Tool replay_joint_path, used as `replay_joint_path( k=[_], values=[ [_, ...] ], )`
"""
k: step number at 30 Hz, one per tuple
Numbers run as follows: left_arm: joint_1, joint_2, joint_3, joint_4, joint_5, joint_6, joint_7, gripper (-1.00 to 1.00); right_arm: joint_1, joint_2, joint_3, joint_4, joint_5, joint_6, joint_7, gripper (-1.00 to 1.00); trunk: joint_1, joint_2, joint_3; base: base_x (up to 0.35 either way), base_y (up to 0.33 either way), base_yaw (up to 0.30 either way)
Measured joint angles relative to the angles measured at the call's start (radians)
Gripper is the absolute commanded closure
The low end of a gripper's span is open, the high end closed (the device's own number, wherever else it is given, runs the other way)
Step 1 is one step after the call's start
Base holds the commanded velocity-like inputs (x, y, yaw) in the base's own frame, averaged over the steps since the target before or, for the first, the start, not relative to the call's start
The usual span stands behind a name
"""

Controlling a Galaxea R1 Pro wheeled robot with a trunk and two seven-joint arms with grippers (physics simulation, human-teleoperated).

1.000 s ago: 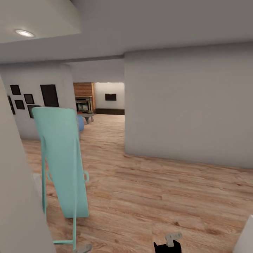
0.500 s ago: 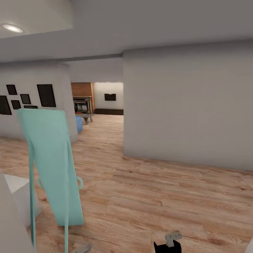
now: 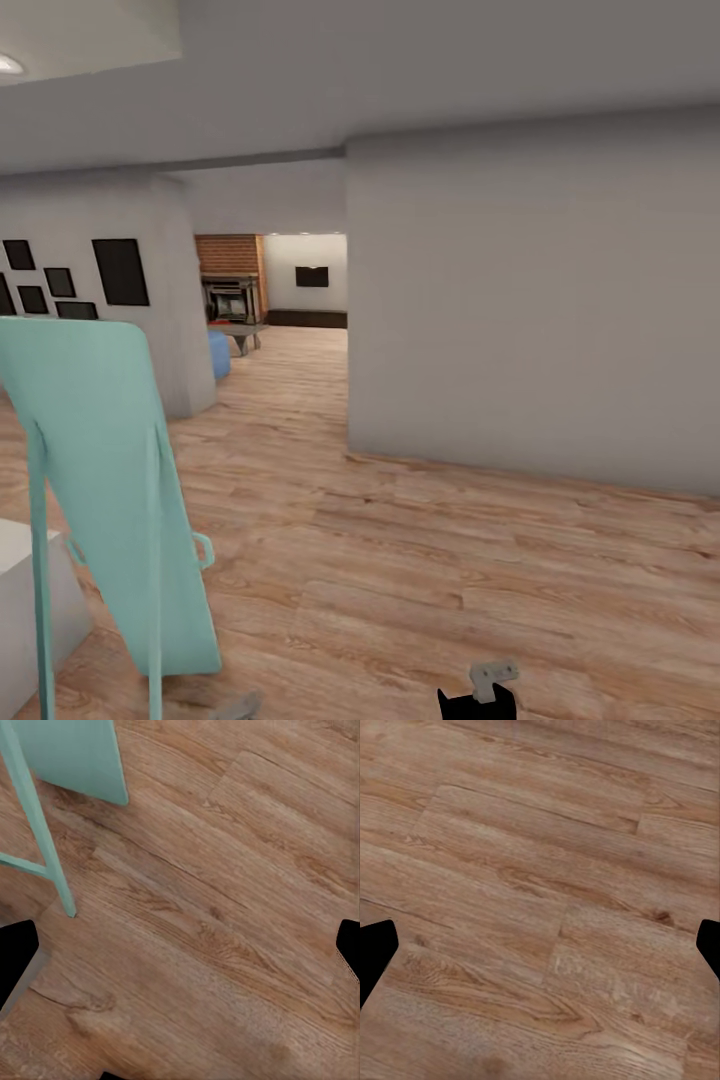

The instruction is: Move the two storage containers from the living room to the garage. In the garage, place one container on the floor and stack the other container on top of it (either order is fine).

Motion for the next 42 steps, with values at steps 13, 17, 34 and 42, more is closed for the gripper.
replay_joint_path(
  k=[13,17,34,42],
  values=[
    [0.000,-0.001,-0.001,0.000,0.000,0.000,0.000,-1.00,0.000,0.000,0.000,0.000,0.000,0.000,0.000,-1.00,0.000,0.000,0.000,0.320,0.000,0.000],
    [0.000,-0.001,-0.001,0.000,0.000,0.000,0.000,-1.00,0.000,0.000,0.000,0.000,0.000,0.000,0.000,-1.00,0.000,0.000,0.000,0.320,0.000,0.000],
    [0.000,-0.001,-0.002,0.000,0.000,0.003,0.000,-1.00,0.000,0.000,0.001,0.000,-0.001,0.000,0.000,-1.00,0.000,0.000,0.000,0.321,-0.105,0.000],
    [0.000,-0.001,-0.002,0.000,0.000,0.003,0.000,-1.00,0.000,0.000,0.001,0.000,-0.001,0.000,0.000,-1.00,0.000,0.000,0.000,0.321,-0.068,0.000]
  ],
)
